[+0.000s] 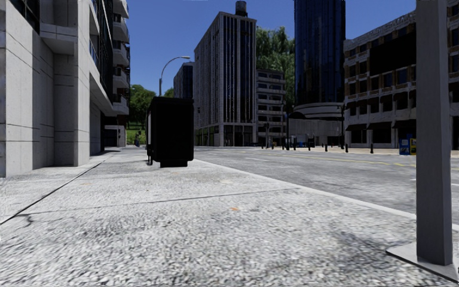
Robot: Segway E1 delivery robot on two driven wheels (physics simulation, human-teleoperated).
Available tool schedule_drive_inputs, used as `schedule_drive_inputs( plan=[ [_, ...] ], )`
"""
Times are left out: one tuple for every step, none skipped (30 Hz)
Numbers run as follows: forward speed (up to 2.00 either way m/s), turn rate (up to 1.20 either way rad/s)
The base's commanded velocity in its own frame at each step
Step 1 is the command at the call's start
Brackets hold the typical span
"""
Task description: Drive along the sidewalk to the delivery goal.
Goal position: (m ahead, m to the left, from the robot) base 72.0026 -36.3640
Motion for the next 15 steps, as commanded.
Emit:
schedule_drive_inputs(
  plan=[
    [2.0,0.63],
    [2.0,0.63],
    [2.0,0.63],
    [2.0,0.63],
    [2.0,0.63],
    [2.0,0.63],
    [2.0,0.63],
    [2.0,0.63],
    [2.0,0.63],
    [2.0,0.63],
    [2.0,0.62],
    [2.0,0.62],
    [2.0,0.62],
    [2.0,0.62],
    [2.0,0.61]
  ],
)
